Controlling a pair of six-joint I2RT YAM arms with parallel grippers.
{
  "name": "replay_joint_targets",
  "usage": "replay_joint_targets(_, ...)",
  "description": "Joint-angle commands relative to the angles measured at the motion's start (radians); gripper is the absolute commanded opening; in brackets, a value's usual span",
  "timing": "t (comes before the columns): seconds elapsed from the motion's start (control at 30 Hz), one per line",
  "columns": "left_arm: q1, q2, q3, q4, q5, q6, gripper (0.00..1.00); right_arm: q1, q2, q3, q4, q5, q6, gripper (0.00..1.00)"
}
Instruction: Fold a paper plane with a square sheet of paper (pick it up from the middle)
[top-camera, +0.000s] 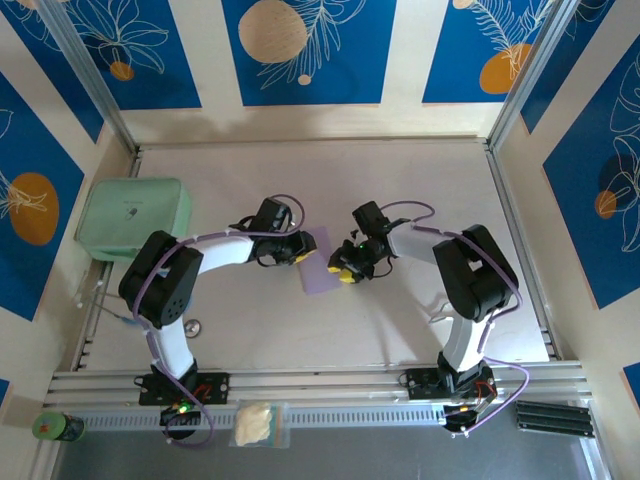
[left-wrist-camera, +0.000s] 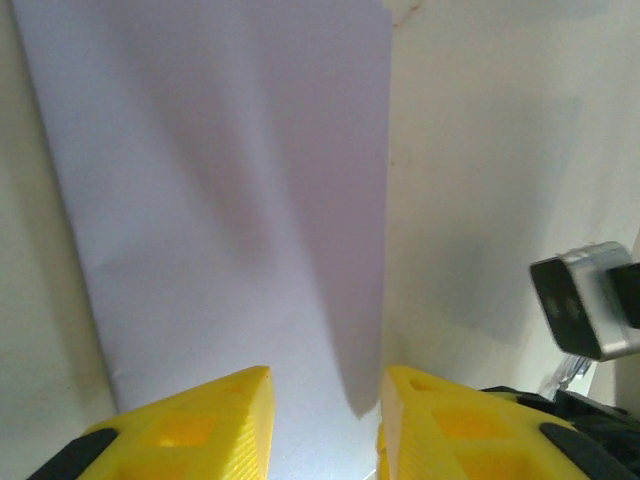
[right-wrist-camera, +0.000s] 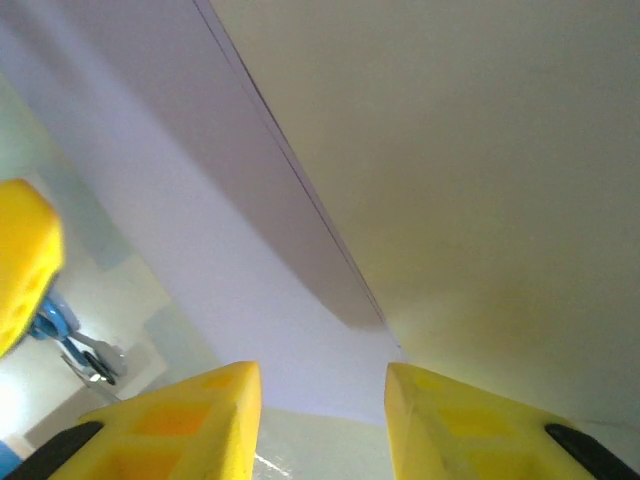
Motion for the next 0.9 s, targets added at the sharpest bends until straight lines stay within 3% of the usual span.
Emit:
replay_joint_targets(0.0,-0.013,-0.031,-0.024,-0.001,-0.035,-0.030,0.35,-0.026,-0.052,-0.016,0.041,-0.052,0.029,0.38)
replay_joint_targets(0.23,-0.012,0.035,0.016,-0.040,-0.030,0.009,0.31,-0.045,-0.075,-0.057,0.051,-0.043,0.000,0.38)
replay_joint_targets(0.47,-0.010,0.089,0.059,-0.109,-0.035,0.078,0.27,-0.052,-0.097,-0.081,0.008,-0.007,-0.070,0.46)
replay_joint_targets(0.87,-0.006,0.114,0.036,-0.113,-0.049,0.081,0.26,-0.004,-0.082,-0.078,-0.038,0.009,-0.146,0.46)
